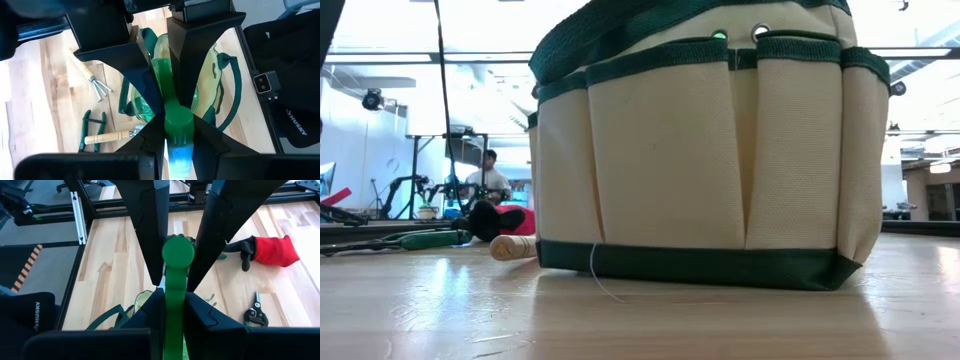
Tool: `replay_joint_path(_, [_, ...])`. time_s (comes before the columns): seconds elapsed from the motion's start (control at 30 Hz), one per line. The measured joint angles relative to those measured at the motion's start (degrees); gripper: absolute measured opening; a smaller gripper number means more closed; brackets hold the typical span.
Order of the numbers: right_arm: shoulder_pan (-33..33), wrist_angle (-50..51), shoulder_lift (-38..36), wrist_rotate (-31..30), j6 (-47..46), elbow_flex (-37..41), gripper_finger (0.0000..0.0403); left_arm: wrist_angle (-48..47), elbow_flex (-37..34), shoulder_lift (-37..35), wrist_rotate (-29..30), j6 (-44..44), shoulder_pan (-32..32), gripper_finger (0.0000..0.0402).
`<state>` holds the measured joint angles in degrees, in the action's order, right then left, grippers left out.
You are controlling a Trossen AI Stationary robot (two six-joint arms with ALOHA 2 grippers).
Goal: Pick & Place Garden tools in Gardening bag
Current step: Put the green spray bottle into the white gardening bag
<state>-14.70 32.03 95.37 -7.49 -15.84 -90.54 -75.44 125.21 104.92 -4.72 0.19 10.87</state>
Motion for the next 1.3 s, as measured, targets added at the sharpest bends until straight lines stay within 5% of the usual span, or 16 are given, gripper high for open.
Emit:
replay_joint_path(0.2, [0.0, 0.5, 0.0, -0.1, 0.4, 0.0, 0.0029, 0.0, 0.0, 0.0, 2.4, -0.2, 0.1, 0.0094])
replay_joint_path(0.57, [0.2, 0.7, 0.0, 0.0, 0.4, 0.0, 0.0029, -0.1, 0.4, 0.0, 3.4, -1.5, 0.1, 0.0204])
replay_joint_path(1.03, [-1.7, 0.8, -3.5, -0.8, 0.8, -0.1, 0.0029, -3.6, 4.1, -1.7, 5.8, -0.9, 0.1, 0.0207])
replay_joint_path(1.3, [-9.5, 3.7, -4.3, -17.9, -0.1, 0.1, 0.0029, 2.9, 2.0, -6.0, 13.5, 1.7, 1.7, 0.0206])
